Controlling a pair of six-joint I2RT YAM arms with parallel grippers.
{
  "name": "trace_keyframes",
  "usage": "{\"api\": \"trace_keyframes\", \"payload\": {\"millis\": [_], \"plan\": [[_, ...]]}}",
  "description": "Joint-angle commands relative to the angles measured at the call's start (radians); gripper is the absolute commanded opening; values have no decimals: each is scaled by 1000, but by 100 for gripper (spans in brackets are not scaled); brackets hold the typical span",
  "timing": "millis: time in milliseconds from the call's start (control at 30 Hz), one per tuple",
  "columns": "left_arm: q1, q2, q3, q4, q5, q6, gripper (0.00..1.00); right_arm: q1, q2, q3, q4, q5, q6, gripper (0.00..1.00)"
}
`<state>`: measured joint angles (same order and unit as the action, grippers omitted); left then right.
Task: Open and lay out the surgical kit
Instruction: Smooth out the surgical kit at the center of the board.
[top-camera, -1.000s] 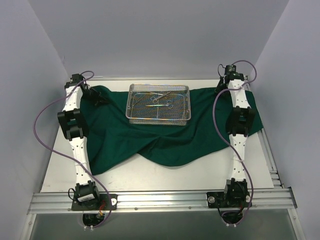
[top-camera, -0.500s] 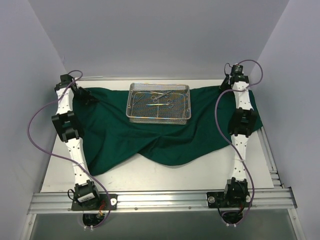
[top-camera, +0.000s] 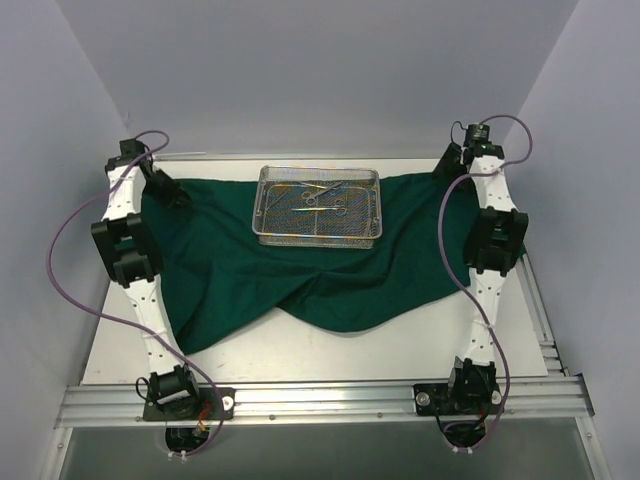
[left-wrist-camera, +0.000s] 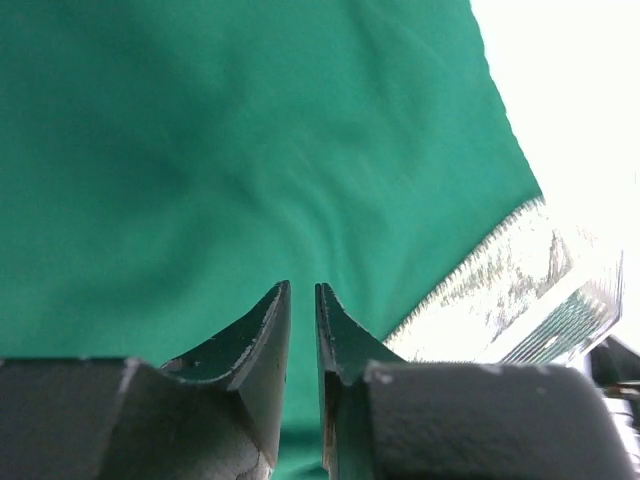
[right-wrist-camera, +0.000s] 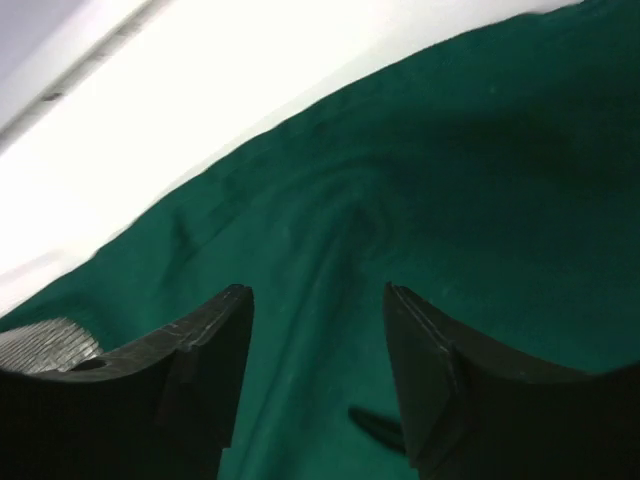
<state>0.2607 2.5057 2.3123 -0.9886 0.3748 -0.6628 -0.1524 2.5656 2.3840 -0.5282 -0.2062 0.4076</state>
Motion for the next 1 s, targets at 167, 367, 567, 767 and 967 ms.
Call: {"api": "trace_keyframes", "payload": {"millis": [167,367,567,767,967], "plan": [[-64,-300,-149,-13,-125,147,25,31,-254,-97,-167,117,-30,56],[-61,-387,-264,-50,-146,213,25,86,-317,-265,-228,192,-10,46],[-66,-462,-427,1,-103,213,24,137,-277,-281,-256,301,13,54],[-67,-515,-527,19,-88,226,24,146,-240,-279,-277,378,39,54],[-67,-533,-568,31,-73,230,24,146,-223,-315,-263,427,66,48]]}}
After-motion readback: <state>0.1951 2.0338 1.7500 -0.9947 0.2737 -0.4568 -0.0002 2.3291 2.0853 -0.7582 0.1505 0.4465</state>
